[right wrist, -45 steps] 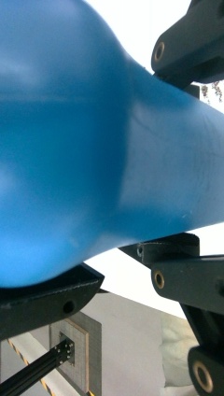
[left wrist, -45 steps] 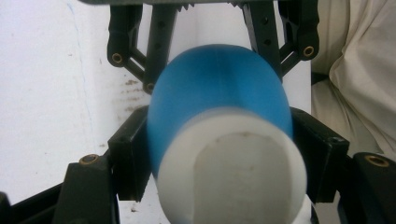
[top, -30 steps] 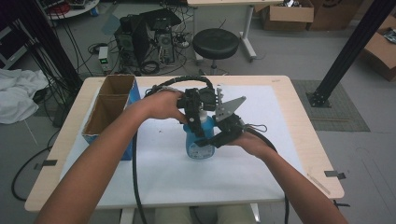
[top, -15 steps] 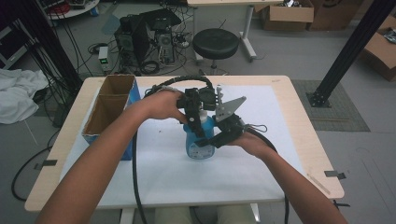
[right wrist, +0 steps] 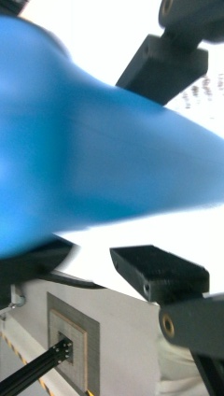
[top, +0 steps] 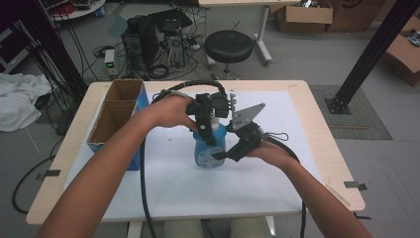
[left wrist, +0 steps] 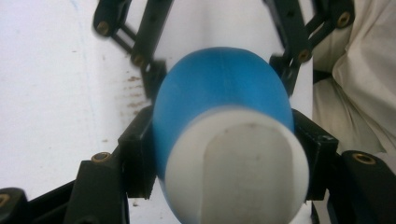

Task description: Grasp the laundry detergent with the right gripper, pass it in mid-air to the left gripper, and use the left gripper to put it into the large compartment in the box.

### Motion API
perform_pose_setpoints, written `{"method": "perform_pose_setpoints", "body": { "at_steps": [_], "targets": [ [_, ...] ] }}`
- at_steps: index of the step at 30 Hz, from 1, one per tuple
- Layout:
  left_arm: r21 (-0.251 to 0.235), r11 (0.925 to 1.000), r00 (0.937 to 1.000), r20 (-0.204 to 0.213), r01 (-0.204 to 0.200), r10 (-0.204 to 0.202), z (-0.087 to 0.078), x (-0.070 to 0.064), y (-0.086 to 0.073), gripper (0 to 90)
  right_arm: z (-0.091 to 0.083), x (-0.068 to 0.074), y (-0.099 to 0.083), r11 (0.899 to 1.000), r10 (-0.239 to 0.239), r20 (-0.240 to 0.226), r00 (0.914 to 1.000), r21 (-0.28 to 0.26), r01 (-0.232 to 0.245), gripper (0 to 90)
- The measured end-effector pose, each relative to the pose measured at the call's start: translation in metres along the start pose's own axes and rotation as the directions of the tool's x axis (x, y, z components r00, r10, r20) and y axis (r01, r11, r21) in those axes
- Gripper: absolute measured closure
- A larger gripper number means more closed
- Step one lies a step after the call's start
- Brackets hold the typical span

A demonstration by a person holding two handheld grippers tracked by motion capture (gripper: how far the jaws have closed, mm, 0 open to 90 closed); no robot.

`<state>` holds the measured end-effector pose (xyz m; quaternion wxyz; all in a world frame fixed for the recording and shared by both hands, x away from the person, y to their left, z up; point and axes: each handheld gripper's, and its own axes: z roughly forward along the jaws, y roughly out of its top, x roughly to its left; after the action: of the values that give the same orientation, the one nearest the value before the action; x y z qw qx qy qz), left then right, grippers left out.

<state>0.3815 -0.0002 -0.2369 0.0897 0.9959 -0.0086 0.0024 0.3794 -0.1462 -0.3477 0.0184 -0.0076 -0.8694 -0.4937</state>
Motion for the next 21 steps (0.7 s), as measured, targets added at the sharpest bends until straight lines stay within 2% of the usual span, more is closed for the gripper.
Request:
{"method": "perform_pose_setpoints", "body": {
  "at_steps": [3,7,8,9,12,16,17,18,21],
  "targets": [
    [0.012,0.9998,0.9998,-0.018,0.013,-0.013,-0.004,0.0,-0.002,37.7,-0.007,-0.001,-0.004,0.999,0.036,-0.001,0.9993,0.002,-0.036,16.8],
    [0.013,0.9992,0.9986,-0.037,0.037,-0.036,-0.009,-0.001,-0.006,37.7,-0.02,0.0,-0.011,0.998,0.062,0.025,0.9978,0.001,-0.062,16.7],
    [0.018,0.9984,0.9977,-0.044,0.053,-0.052,-0.01,-0.001,-0.007,37.7,-0.023,-0.001,-0.014,0.997,0.072,0.034,0.9968,0.008,-0.072,16.2],
    [0.024,0.9959,0.9951,-0.049,0.087,-0.086,-0.011,0.0,-0.008,37.7,-0.026,-0.001,-0.016,0.996,0.084,0.04,0.9956,0.016,-0.085,16.3],
    [0.024,0.9922,0.9908,-0.061,0.123,-0.121,-0.015,0.001,-0.009,37.7,-0.038,-0.003,-0.022,0.992,0.124,0.07,0.9898,0.03,-0.126,16.5],
    [0.019,0.9822,0.9784,-0.093,0.187,-0.184,-0.022,0.002,-0.011,37.7,-0.051,-0.005,-0.027,0.984,0.171,0.099,0.9803,0.036,-0.175,15.9],
    [0.016,0.9762,0.9709,-0.109,0.216,-0.213,-0.027,0.003,-0.013,37.7,-0.054,-0.005,-0.029,0.982,0.176,0.108,0.9783,0.046,-0.182,16.0],
    [0.016,0.9762,0.9709,-0.109,0.216,-0.213,-0.027,0.003,-0.013,37.7,-0.054,-0.005,-0.029,0.982,0.176,0.108,0.9783,0.046,-0.182,16.0],
    [0.003,0.965,0.9569,-0.129,0.262,-0.26,-0.035,0.003,-0.016,37.7,-0.067,-0.004,-0.031,0.971,0.185,0.146,0.9719,0.123,-0.203,15.6]
  ]
}}
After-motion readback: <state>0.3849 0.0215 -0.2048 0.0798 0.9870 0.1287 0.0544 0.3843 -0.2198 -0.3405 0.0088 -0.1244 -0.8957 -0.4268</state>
